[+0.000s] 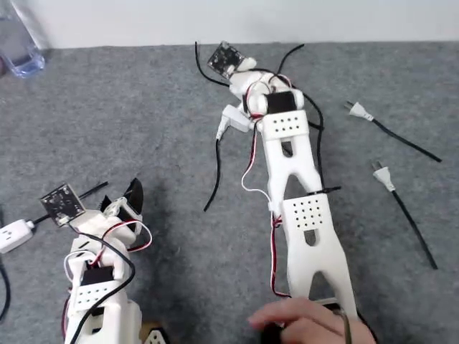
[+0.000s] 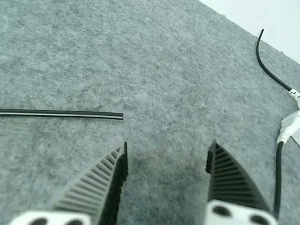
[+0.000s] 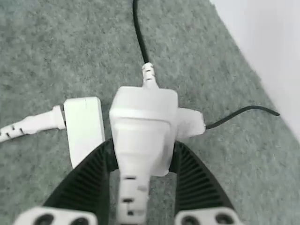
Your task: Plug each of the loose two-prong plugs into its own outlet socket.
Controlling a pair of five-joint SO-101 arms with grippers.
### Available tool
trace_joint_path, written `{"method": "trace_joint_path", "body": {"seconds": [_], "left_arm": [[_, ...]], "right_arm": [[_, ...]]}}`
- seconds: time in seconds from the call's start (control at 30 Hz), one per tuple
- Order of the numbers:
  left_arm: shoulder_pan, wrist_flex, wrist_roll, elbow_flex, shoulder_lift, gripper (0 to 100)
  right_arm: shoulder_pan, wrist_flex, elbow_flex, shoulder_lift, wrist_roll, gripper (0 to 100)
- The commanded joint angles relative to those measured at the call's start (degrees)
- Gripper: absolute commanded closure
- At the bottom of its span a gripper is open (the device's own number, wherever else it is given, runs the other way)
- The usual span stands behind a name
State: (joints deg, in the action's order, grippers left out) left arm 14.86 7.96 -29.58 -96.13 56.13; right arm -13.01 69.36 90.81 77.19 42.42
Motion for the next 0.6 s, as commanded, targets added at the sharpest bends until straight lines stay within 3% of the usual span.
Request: {"method": "trace_joint_path", "body": {"seconds": [0.0,0.13,0.2,0.57], "left_arm": [[0.09,-0.26,0.53,0.4,0.62,74],[0.0,-0.26,0.53,0.4,0.62,74],[0.0,-0.26,0.53,0.4,0.62,74],[0.0,-0.35,0.62,0.4,0.62,74]], "right_arm": [[-0.13,-1.27,5.71,0.57,0.62,86.6],[0.48,-0.84,5.63,0.66,0.26,56.8],[0.75,0.22,5.63,0.57,0.53,49.3],[1.63,14.11,5.63,-10.24,0.53,49.3]]}}
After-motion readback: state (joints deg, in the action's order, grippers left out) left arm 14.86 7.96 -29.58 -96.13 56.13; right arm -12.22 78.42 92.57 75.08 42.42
